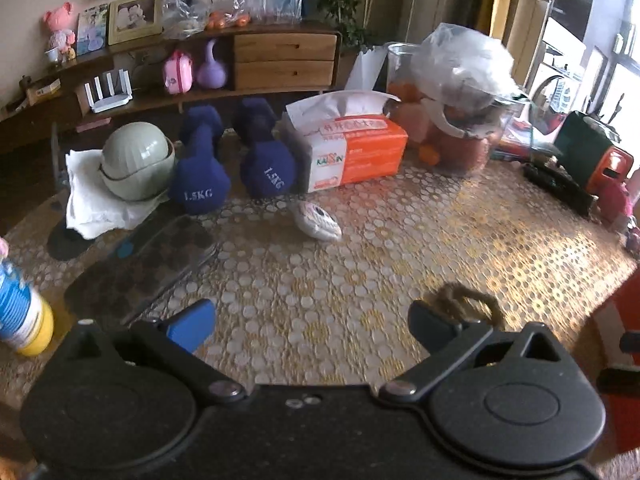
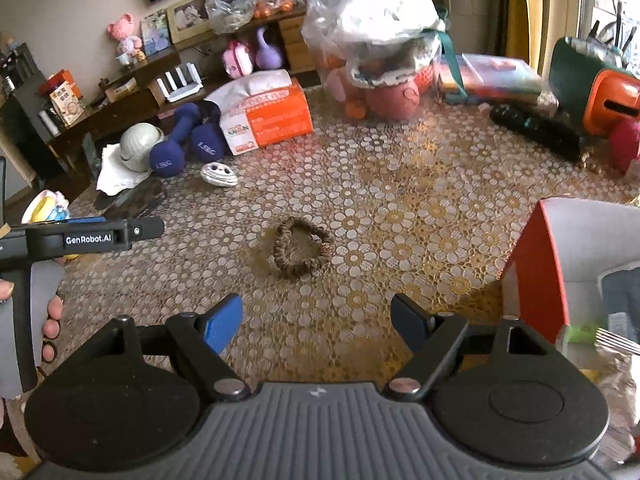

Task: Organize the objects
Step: 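Grasp the white cartoon-face toy with the left tool while the right tool grasps the brown braided bracelet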

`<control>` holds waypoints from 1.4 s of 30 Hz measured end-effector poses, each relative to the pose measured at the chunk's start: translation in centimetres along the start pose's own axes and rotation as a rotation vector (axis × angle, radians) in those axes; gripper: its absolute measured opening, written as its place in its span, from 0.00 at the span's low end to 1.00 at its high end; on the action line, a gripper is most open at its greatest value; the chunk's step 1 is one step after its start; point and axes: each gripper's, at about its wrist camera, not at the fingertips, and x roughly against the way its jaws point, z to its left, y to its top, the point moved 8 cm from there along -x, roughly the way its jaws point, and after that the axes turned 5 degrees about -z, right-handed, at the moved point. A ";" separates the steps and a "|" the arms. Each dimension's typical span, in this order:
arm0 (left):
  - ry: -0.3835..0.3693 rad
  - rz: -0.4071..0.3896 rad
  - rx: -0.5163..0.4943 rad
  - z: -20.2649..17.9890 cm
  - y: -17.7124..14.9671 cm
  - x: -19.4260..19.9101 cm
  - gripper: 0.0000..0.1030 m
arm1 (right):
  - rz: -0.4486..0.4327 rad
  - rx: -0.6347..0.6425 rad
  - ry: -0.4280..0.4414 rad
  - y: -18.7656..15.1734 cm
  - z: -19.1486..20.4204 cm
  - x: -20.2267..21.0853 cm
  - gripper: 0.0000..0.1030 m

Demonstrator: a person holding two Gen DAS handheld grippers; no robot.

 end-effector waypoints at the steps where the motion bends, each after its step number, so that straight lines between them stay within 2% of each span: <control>1: 0.010 -0.002 0.005 0.0 0.4 -0.5 0.99 | 0.006 -0.003 -0.003 0.1 -0.1 -0.6 0.79; 4: 0.073 -0.011 0.021 0.2 1.9 -2.2 0.99 | 0.022 -0.004 -0.008 0.5 -0.2 -2.3 0.79; 11: 0.129 0.022 0.090 0.7 4.4 -6.7 0.99 | 0.059 -0.033 -0.010 1.8 -0.5 -5.8 0.79; 17: 0.135 0.052 0.110 0.7 5.5 -9.3 0.99 | 0.094 -0.081 -0.020 3.0 -0.9 -8.6 0.79; 26: 0.131 0.099 0.064 -0.3 5.1 -12.1 0.99 | 0.138 -0.067 -0.018 3.3 0.1 -12.2 0.78; 28: 0.139 0.103 0.044 -0.5 5.0 -12.5 0.99 | 0.141 -0.049 -0.024 3.3 0.3 -12.7 0.73; 32: 0.146 0.112 0.015 -0.8 4.6 -13.2 0.98 | 0.139 -0.015 -0.029 3.2 0.7 -13.3 0.68; 34: 0.151 0.121 0.011 -0.8 4.4 -13.6 0.94 | 0.136 0.005 -0.037 3.1 0.7 -13.5 0.57; 42: 0.144 0.124 0.015 -0.9 4.3 -14.0 0.81 | 0.130 0.070 -0.069 2.5 0.8 -14.2 0.42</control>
